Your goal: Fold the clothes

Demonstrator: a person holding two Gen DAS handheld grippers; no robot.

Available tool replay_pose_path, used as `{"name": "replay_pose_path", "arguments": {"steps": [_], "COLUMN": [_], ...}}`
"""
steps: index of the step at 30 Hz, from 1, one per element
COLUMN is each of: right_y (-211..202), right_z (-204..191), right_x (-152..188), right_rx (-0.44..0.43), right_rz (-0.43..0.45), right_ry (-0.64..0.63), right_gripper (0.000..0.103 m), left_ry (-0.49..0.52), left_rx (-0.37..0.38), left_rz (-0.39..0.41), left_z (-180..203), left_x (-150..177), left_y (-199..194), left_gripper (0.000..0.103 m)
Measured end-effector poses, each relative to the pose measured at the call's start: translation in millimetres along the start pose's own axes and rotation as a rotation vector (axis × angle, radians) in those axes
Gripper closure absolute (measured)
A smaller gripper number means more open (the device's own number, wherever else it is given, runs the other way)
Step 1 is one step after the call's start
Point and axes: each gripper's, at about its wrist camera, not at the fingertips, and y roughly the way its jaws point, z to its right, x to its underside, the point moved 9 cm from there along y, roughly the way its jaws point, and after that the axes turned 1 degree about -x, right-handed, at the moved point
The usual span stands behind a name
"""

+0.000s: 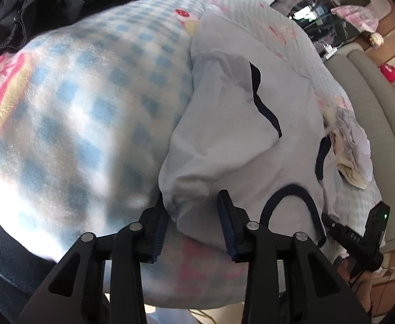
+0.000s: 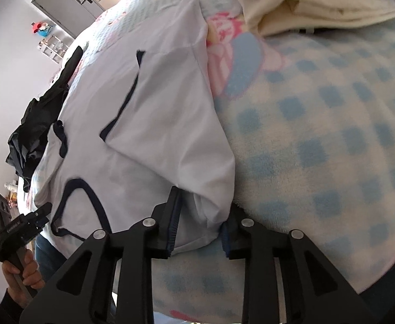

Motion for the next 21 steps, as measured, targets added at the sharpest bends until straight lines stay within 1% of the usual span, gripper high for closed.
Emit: {"name": "replay_pose_path", "arguments": {"steps": [1,2,3,5,6,7,8,9,12,14,15,17,18,19,21], "right_y": [0,-4,-8,-15,-17,-13,-8,-2,10,11,11,10,10,7,-1], "right_z": [-1,-3,-4,-7,-9,-9,-8,-7,-6,-5,-4,-2,-1,-1,-3], "right_x": [1,-1,-2,-6,-8,-7,-6,-4,-1,-1,-1,-2,-3,-3,-4], "right_rx": [0.007,0.026,0.035,0.033,0.022,0.018,0.015,0.011,0.001,-0.015,-0.019,-0.027,-0.031,-0.014,0.015], "right_rz": [-0.001,0.004,0.016,0.038,0.047,0.030,0.010,0.000,-0.015,-0.019,-0.020,-0.021,-0.022,-0.006,0.024], "right_ry": [-0.011,-0.033,-0.045,-0.050,-0.043,-0.032,-0.020,-0.020,-0.026,-0.014,-0.012,-0.008,-0.005,-0.016,-0.039], "right_gripper": [0.081,0.090,0.094,0.095,0.093,0.092,0.083,0.077,0.077,0.077,0.077,0.077,0.081,0.082,0.093], "left_ry": [0.004,0.008,0.014,0.025,0.019,0.011,-0.013,-0.039,-0.092,-0.103,-0.098,-0.066,-0.049,-0.037,-0.015], "left_rx": [-0.004,-0.009,-0.002,0.013,0.014,0.014,0.027,0.051,0.115,0.127,0.123,0.089,0.071,0.060,0.041], "left_rz": [0.012,0.025,0.027,0.029,0.009,-0.014,-0.040,-0.055,-0.096,-0.096,-0.092,-0.065,-0.052,-0.042,-0.023], "left_z": [1,3,4,6,3,-1,-5,-9,-13,-14,-14,-11,-9,-7,-2], "left_x": [-2,-4,-5,-7,-6,-4,-2,0,5,4,5,4,3,3,4], "left_y": [-3,-5,-7,-9,-5,-1,4,8,16,15,14,10,8,5,0], "left_gripper": [0.092,0.092,0.094,0.094,0.093,0.091,0.089,0.087,0.086,0.086,0.087,0.090,0.092,0.095,0.096]}}
